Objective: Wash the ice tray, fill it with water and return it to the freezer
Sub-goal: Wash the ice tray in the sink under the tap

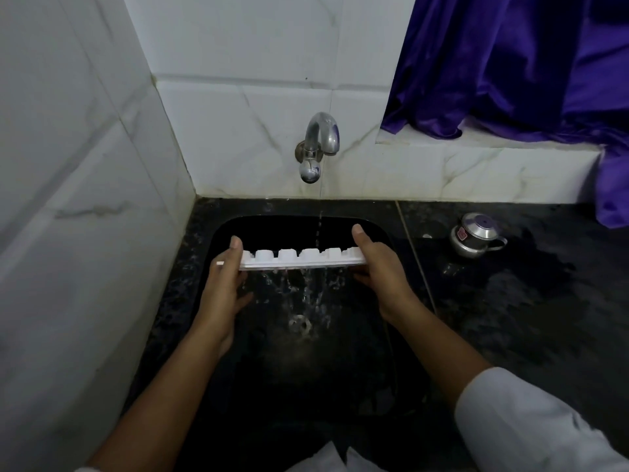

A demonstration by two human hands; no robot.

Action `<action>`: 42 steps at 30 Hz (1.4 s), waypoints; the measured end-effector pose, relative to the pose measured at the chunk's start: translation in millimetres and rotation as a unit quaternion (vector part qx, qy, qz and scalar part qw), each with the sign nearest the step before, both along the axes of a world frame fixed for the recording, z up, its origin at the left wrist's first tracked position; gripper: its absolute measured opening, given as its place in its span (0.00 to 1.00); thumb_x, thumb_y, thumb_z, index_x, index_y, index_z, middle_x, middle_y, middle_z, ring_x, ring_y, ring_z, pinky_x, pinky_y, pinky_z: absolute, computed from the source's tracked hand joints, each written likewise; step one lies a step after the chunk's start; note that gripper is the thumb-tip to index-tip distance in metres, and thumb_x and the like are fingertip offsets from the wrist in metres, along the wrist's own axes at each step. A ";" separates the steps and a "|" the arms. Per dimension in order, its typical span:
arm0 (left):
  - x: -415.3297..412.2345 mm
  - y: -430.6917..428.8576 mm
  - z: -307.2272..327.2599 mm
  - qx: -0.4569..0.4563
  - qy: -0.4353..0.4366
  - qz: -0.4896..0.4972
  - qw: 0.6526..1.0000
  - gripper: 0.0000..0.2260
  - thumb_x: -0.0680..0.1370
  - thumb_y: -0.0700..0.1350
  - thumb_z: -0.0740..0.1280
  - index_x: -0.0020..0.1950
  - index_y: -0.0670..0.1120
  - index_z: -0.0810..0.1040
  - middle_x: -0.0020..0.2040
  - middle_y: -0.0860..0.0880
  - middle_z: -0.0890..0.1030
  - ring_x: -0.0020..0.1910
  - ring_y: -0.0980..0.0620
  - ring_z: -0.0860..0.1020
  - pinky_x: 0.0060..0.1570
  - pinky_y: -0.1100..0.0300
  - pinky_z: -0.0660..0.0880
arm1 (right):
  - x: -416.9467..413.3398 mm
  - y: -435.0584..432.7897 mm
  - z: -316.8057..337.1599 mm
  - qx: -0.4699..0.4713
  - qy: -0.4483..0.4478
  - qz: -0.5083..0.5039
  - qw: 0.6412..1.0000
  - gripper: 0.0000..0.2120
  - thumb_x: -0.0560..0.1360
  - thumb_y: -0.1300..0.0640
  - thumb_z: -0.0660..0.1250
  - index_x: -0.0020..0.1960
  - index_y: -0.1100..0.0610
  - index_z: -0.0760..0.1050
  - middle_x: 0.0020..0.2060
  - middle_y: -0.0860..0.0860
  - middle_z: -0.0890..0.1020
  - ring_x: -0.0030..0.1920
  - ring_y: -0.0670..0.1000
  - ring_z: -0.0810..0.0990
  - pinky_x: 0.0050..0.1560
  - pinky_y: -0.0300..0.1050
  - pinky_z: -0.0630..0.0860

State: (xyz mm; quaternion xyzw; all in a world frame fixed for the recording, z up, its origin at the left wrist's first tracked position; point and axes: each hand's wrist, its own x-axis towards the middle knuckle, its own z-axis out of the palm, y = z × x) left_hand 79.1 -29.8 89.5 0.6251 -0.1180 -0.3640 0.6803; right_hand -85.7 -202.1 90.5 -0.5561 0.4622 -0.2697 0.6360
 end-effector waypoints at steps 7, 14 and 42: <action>-3.6 -2.2 1.1 0.003 0.000 0.017 1.000 0.10 0.84 0.61 0.61 0.57 0.58 0.78 0.49 0.63 0.85 0.56 0.58 0.81 0.60 0.53 0.77 | -13.1 19.1 -4.2 0.013 -0.016 -0.032 0.999 0.21 0.78 0.44 0.71 0.57 0.61 0.78 0.52 0.53 0.81 0.53 0.52 0.81 0.57 0.53 0.80; 3.9 0.4 -6.7 0.035 0.027 -0.014 0.999 0.07 0.84 0.53 0.65 0.60 0.54 0.79 0.59 0.51 0.83 0.65 0.48 0.80 0.65 0.47 0.76 | -12.4 26.4 3.5 0.141 0.036 0.006 0.989 0.14 0.79 0.43 0.69 0.56 0.53 0.80 0.49 0.55 0.84 0.47 0.54 0.83 0.49 0.50 0.81; 20.0 -5.2 5.1 -0.007 -0.024 0.028 0.999 0.15 0.83 0.56 0.65 0.67 0.54 0.79 0.63 0.52 0.83 0.64 0.50 0.81 0.61 0.48 0.79 | 0.7 30.6 28.3 -0.030 -0.012 -0.058 0.998 0.08 0.81 0.50 0.67 0.50 0.53 0.81 0.48 0.50 0.83 0.52 0.52 0.82 0.53 0.53 0.81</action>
